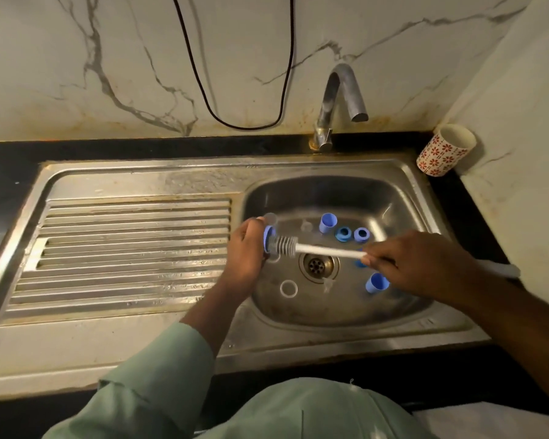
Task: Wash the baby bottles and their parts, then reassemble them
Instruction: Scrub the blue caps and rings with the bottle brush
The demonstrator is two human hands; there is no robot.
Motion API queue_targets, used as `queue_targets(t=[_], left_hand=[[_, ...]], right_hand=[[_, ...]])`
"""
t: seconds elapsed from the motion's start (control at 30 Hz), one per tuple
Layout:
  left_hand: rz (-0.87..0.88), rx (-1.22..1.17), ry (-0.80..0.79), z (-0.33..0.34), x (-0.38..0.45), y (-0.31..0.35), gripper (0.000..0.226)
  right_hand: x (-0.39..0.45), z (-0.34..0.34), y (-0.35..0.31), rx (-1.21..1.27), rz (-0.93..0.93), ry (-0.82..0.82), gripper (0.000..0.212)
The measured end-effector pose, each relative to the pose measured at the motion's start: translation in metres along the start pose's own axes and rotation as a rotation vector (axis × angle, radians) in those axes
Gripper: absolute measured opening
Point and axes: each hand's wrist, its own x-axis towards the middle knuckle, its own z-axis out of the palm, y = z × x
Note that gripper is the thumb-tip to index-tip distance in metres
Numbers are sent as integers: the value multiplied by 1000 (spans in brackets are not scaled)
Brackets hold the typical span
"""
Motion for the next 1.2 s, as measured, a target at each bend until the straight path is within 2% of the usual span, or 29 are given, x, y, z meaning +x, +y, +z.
queue_targets(t=[0.07, 0.17, 0.23, 0.3, 0.37, 0.43, 0.57, 0.67, 0.73, 0.87, 0.97, 1.03, 1.13, 1.2], left_hand=[[-31, -29, 30, 5, -4, -6, 34], [11, -37, 21, 6, -3, -7, 33], [36, -1, 6, 2, 0, -5, 35], [12, 9, 20, 0, 0, -7, 34], [-4, 10, 12, 2, -3, -9, 36], [3, 23, -23, 4, -2, -8, 44], [5, 69, -28, 7, -1, -5, 36], [39, 26, -62, 8, -2, -9, 42], [59, 54, -77, 7, 0, -7, 41], [3, 17, -27, 6, -4, -9, 31], [50, 8, -90, 7, -6, -8, 33], [79, 53, -97, 7, -4, -2, 35], [51, 39, -48, 10, -5, -2, 35], [49, 15, -45, 9, -6, -4, 34]], right_hand=[[-1, -2, 3, -5, -49, 23, 46], [1, 3, 2, 126, 64, 54, 33], [-1, 8, -4, 131, 73, -27, 29], [-3, 6, -4, 82, 4, -66, 34], [-2, 1, 1, 76, 8, 7, 38], [-2, 3, 1, 118, 97, 36, 33], [-9, 4, -2, 112, 70, -114, 27], [-6, 1, 3, 192, 127, -58, 25], [-6, 4, -2, 236, 172, -76, 24], [-9, 1, -2, 144, 67, -127, 25], [-3, 1, 4, 330, 187, -48, 21], [-5, 6, 0, 385, 223, -106, 22], [-14, 0, -2, 370, 152, -199, 24], [-11, -6, -1, 380, 152, -136, 22]])
